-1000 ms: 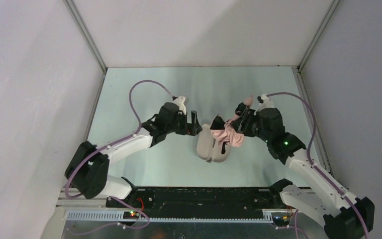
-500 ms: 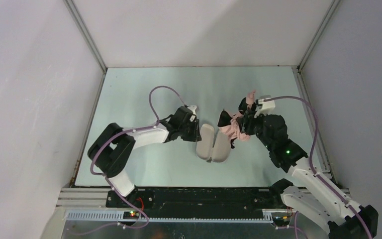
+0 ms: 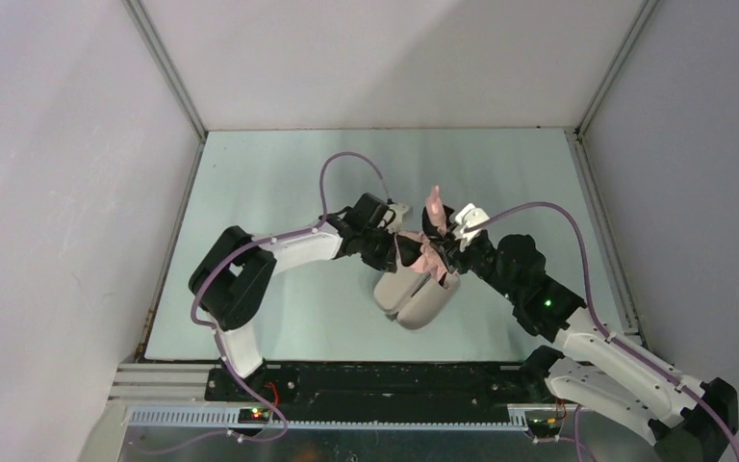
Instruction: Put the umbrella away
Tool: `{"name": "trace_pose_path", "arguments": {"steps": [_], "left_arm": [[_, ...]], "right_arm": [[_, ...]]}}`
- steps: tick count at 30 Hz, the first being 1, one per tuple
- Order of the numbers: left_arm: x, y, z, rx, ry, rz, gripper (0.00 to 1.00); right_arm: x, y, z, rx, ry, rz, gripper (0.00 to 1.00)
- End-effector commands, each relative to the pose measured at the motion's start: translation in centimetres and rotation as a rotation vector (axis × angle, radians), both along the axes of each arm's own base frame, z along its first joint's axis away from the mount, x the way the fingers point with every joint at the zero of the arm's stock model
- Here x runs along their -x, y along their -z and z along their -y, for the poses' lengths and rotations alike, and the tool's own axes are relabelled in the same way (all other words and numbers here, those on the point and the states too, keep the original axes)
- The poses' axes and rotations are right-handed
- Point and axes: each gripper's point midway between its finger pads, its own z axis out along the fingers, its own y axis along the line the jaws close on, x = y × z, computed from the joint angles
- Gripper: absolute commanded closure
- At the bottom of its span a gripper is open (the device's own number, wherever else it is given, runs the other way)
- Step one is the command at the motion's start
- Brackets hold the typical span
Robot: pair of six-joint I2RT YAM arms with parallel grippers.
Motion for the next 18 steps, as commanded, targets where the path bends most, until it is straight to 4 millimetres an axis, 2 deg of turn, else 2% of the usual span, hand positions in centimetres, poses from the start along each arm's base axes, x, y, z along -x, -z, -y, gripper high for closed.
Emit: {"name": "trace_pose_path", "arguments": {"steps": [1, 3, 5, 6, 7, 9, 10, 11, 13, 15, 18], "left_arm": [[1.3, -1.8, 0.0, -0.026, 0.195, 0.046, 0.96], [1.2, -2.4, -0.2, -0.032, 0.209, 0.073, 0.85], [0.7, -2.8, -0.5, -0.045, 0.195, 0.103, 0.7], [0.1, -3.2, -0.7, -0.054, 0.173, 0.124, 0.6], [-0.1, -3.4, -0.7, -0.053, 0.157, 0.128, 0.55], [-0.6, -4.1, -0.9, -0.037, 0.112, 0.139, 0.4], [-0.9, -4.6, -1.0, -0.015, 0.094, 0.149, 0.37], [-0.9, -4.9, -1.0, 0.007, 0.073, 0.141, 0.32], [-1.1, -6.1, -1.5, 0.064, 0.02, 0.142, 0.29], [-1.7, -7.2, -2.1, 0.132, -0.038, 0.143, 0.28], [-1.6, -7.4, -3.4, 0.163, -0.113, 0.114, 0.28]], "right_arm": [[1.6, -1.7, -2.5, 0.082, -0.142, 0.143, 1.0], [2.8, -1.0, -3.7, 0.141, -0.205, 0.163, 1.0], [4.0, -0.1, -4.9, 0.213, -0.258, 0.194, 1.0], [4.1, 0.5, -5.2, 0.256, -0.269, 0.21, 1.0], [4.6, 0.8, -5.7, 0.278, -0.275, 0.226, 1.0], [4.9, 1.9, -6.3, 0.364, -0.296, 0.269, 1.0], [4.9, 3.0, -6.5, 0.402, -0.302, 0.265, 1.0], [5.2, 3.4, -6.9, 0.433, -0.312, 0.293, 1.0], [5.3, 4.3, -7.5, 0.465, -0.326, 0.327, 1.0], [5.3, 4.6, -8.1, 0.463, -0.337, 0.355, 1.0], [4.6, 3.9, -8.9, 0.449, -0.338, 0.406, 1.0]]}}
